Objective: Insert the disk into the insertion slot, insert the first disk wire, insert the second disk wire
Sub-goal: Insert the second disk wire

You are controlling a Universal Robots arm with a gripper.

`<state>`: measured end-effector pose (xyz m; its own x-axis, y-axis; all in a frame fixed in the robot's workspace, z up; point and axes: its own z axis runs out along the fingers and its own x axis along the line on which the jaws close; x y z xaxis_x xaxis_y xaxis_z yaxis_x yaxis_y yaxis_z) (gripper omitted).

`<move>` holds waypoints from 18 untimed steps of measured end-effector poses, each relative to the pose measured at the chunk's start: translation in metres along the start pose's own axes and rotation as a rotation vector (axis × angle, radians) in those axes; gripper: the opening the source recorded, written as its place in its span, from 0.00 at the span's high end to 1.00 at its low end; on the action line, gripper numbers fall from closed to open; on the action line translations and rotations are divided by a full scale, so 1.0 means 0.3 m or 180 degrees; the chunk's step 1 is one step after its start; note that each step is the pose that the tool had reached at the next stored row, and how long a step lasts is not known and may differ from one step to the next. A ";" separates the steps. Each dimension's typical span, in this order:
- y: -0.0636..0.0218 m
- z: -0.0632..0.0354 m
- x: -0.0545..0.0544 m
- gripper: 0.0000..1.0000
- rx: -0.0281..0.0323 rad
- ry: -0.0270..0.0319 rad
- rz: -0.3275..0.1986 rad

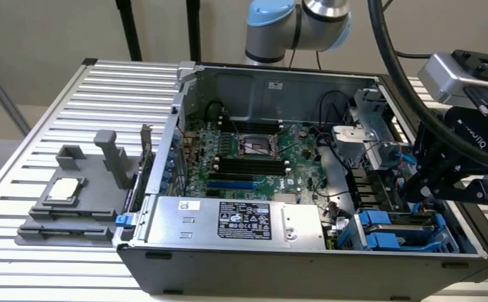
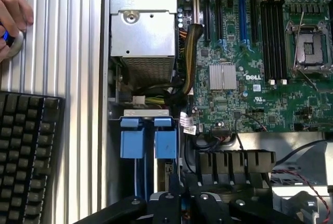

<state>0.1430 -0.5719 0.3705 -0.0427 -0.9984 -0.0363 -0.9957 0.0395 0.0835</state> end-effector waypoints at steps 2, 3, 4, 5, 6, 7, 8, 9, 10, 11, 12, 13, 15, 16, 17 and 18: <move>0.012 0.004 0.008 0.84 0.0045 -0.0022 -0.0003; 0.019 0.007 0.012 0.84 0.0059 -0.0031 -0.0004; 0.026 0.009 0.017 0.84 0.0073 -0.0041 -0.0006; 0.033 0.012 0.022 0.84 0.0087 -0.0051 -0.0007; 0.037 0.015 0.026 0.84 0.0102 -0.0061 -0.0008; 0.038 0.017 0.031 0.84 0.0118 -0.0073 -0.0010; 0.039 0.019 0.036 0.84 0.0133 -0.0084 -0.0011; 0.039 0.021 0.040 0.84 0.0150 -0.0097 -0.0013; 0.039 0.023 0.045 0.84 0.0164 -0.0108 -0.0015; 0.039 0.026 0.051 0.84 0.0176 -0.0120 -0.0016; 0.040 0.028 0.056 0.84 0.0185 -0.0131 -0.0017; 0.041 0.031 0.062 0.84 0.0194 -0.0144 -0.0018; 0.042 0.037 0.072 0.84 0.0208 -0.0172 -0.0020; 0.043 0.041 0.076 0.84 0.0214 -0.0186 -0.0021; 0.043 0.044 0.080 0.84 0.0221 -0.0200 -0.0023; 0.044 0.047 0.084 0.84 0.0227 -0.0212 -0.0024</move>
<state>0.1277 -0.5959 0.3565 -0.0382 -0.9939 -0.1030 -0.9992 0.0371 0.0120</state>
